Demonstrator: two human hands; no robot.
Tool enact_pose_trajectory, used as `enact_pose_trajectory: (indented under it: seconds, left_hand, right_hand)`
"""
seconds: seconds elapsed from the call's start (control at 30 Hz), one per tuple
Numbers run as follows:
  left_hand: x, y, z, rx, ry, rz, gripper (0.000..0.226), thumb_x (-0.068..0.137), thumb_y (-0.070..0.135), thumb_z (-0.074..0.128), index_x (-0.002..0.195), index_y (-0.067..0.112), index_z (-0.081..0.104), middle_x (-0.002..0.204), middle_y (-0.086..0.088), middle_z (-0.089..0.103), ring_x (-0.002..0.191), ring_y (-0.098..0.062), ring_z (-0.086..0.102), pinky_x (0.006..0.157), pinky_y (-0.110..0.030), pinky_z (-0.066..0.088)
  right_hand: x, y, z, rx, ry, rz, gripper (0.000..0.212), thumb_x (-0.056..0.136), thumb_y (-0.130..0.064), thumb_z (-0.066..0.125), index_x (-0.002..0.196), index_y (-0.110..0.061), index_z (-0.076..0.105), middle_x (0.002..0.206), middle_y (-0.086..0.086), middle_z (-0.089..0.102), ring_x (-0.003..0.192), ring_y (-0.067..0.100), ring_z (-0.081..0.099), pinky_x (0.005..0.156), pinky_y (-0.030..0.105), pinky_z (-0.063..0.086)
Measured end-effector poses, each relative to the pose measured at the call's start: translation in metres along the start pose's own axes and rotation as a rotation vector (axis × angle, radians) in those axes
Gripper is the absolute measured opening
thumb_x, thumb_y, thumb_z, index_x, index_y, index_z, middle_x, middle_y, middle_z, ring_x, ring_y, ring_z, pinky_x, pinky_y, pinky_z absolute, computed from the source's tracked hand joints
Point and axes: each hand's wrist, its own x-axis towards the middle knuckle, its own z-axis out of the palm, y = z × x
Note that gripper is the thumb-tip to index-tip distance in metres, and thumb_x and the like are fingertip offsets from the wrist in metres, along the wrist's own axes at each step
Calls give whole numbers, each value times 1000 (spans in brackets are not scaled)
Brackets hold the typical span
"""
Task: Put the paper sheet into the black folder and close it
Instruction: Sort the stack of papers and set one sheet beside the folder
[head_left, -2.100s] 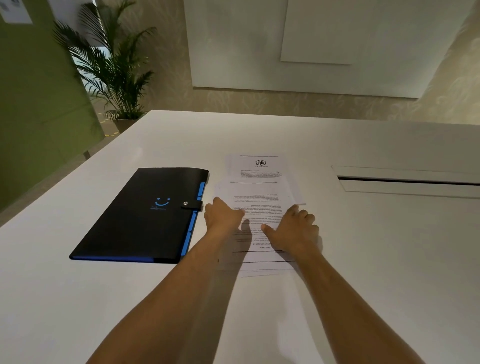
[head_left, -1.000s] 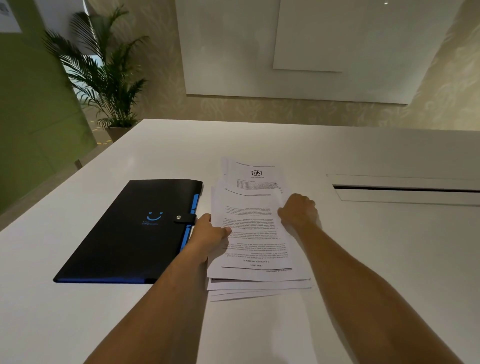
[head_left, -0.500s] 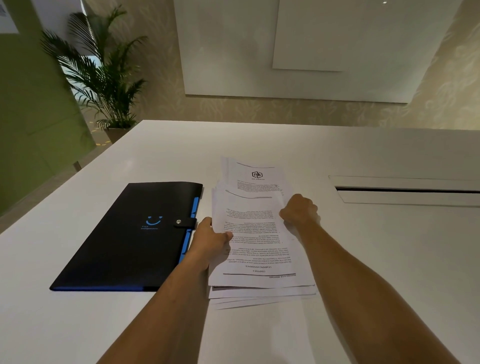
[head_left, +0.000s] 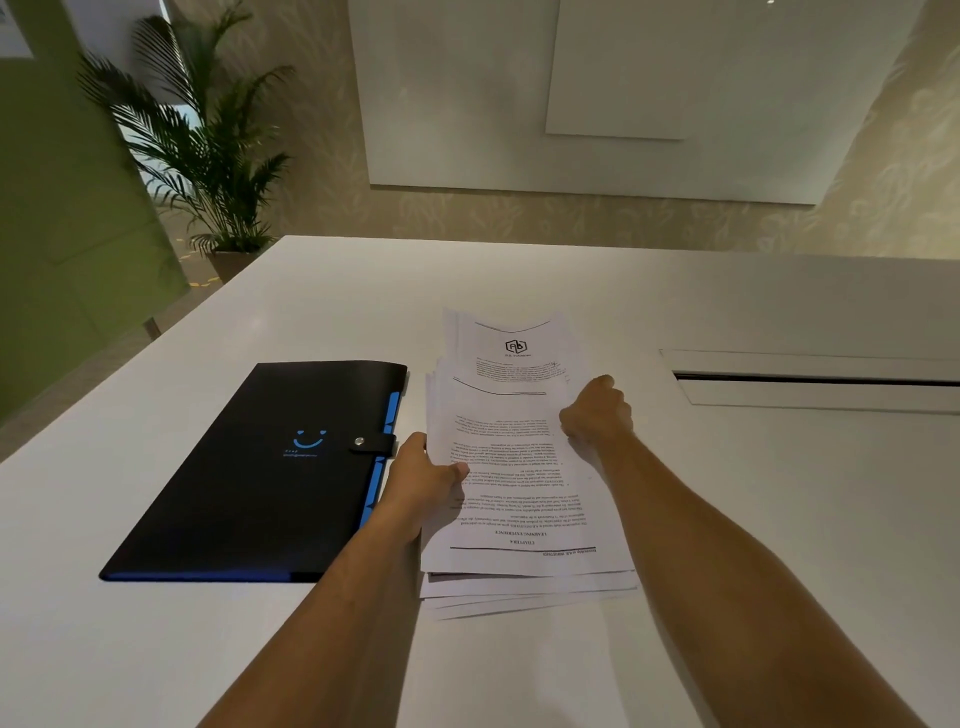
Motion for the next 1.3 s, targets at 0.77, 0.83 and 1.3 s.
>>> enact_pose_trajectory:
  seconds: [0.77, 0.83, 1.3]
  left_hand:
    - [-2, 2, -3, -1, -34, 16, 31, 90, 9, 65, 112, 17, 46, 113, -1, 58, 100, -21, 56, 87, -42, 54]
    - [-2, 3, -3, -9, -44, 11, 30, 91, 8, 64, 113, 17, 46, 115, -2, 58, 100, -21, 56, 81, -38, 56]
    - [-4, 1, -2, -63, -36, 12, 29, 90, 7, 65, 111, 15, 48, 104, 2, 60, 81, -11, 60, 47, -17, 48]
  right_hand:
    - [31, 23, -17, 648, -185, 230, 5, 85, 6, 57, 84, 2, 59, 97, 20, 64, 70, 29, 65, 52, 40, 60]
    - [33, 25, -24, 546, -80, 135, 14, 81, 5, 54, 90, 1, 64, 97, 17, 67, 65, 27, 68, 49, 36, 61]
    - [6, 19, -124, 621, 562, -85, 33, 79, 7, 43, 99, -3, 66, 98, 13, 69, 78, 23, 66, 61, 19, 54]
